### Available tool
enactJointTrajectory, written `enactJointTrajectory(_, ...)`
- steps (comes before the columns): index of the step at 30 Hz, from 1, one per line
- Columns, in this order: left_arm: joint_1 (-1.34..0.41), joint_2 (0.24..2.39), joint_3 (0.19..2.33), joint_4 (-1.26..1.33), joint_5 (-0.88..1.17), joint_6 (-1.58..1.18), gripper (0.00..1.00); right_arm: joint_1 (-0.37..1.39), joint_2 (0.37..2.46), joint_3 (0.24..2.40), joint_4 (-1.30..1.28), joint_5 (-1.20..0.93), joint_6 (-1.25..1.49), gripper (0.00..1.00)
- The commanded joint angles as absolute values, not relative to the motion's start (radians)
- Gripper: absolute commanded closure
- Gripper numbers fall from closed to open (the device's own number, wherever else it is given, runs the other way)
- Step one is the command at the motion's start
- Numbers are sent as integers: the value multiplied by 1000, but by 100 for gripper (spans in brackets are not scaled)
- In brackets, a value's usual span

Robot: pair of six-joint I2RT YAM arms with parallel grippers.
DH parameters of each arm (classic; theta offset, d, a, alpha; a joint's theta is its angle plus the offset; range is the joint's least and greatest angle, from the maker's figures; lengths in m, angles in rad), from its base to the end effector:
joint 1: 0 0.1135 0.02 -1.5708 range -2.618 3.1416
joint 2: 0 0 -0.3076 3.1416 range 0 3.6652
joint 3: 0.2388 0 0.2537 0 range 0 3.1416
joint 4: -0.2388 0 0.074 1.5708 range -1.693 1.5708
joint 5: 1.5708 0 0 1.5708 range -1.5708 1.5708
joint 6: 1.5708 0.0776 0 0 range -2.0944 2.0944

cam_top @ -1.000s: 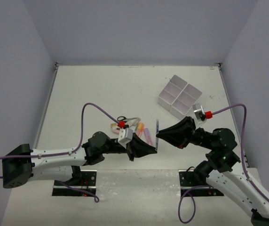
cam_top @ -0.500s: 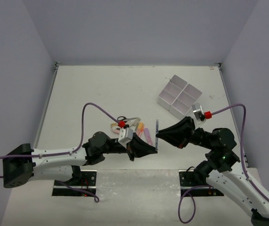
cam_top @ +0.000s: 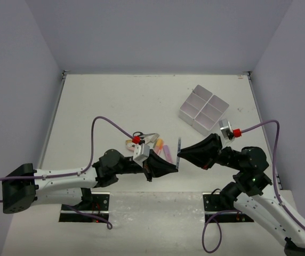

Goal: Sort the stationery into containers
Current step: Close the pen cap on the pen.

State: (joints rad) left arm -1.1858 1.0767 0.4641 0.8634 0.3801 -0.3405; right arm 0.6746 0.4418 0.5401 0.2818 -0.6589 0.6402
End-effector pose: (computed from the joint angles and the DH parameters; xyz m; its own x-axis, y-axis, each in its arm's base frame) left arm 0.0679 -0.2442 0.3279 -0.2446 -0.2220 -0.9438 0.9696 -0.0621 -0.2367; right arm 0.0539 0.1040 0.3792 -0.3279 0.3426 -0.8804 -0.9252 0.0720 0.3726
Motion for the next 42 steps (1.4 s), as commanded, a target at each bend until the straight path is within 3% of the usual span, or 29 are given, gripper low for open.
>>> enactJointTrajectory(1,-1183,1066,509,905,336,-341,100,673,427,526,294,-702,617,100)
enactJointTrajectory(18,-1183,1037,588,803,336,-286,100,673,391,477,300,-766,559,100)
enactJointTrajectory(42,-1183,1027,616,774,310,-191,100,673,391,434,287,-696,580,100)
